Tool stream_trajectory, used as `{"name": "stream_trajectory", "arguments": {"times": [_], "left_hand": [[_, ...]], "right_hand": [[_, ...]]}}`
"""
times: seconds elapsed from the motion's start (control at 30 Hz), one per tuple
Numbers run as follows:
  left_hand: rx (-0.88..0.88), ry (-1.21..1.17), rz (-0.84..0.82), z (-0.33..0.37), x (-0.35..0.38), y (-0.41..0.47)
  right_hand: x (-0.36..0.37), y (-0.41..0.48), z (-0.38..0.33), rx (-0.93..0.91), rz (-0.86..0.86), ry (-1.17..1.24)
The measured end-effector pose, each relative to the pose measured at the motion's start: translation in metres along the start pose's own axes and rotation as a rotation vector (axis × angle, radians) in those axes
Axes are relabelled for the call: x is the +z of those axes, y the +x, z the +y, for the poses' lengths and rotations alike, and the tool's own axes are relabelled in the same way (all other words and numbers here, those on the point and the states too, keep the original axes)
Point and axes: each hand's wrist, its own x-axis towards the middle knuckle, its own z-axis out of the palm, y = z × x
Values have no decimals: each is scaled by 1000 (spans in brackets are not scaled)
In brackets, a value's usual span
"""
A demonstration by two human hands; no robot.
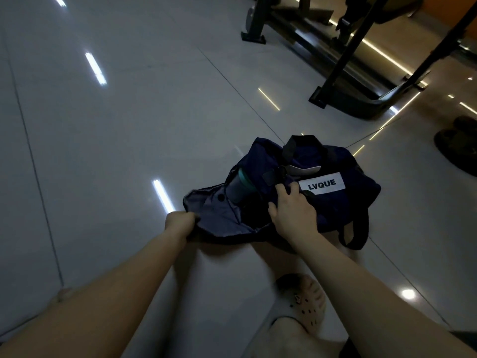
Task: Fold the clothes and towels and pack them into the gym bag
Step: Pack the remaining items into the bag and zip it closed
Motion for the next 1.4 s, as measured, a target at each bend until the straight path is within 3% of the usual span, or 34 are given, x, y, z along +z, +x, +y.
{"name": "stream_trajectory", "arguments": {"times": [0.2, 0.47, 0.6, 0.73, 0.87, 1.0, 1.13, 1.4], "left_hand": [[203, 95, -307, 55, 16, -42], [173, -72, -346, 75, 72, -68], [180, -46, -372, 88, 89, -64], [236, 136, -385, 99, 99, -59], [213, 96, -494, 94, 97, -45], [125, -85, -420, 60, 85, -36], [62, -85, -398, 39, 84, -43], [190, 51, -311, 112, 56, -48]], "right_hand": [[-4, -2, 6, -5, 1, 96], [-14, -8, 22, -62, -139, 291], [-15, -10, 10, -69, -140, 137], [-17, 1, -15, -49, 91, -73], [-19, 21, -17, -73, 3, 12], [-28, 41, -7, -71, -80, 153], [-26, 37, -12, -45, 6, 152], [-33, 23, -79, -170, 86, 250]]}}
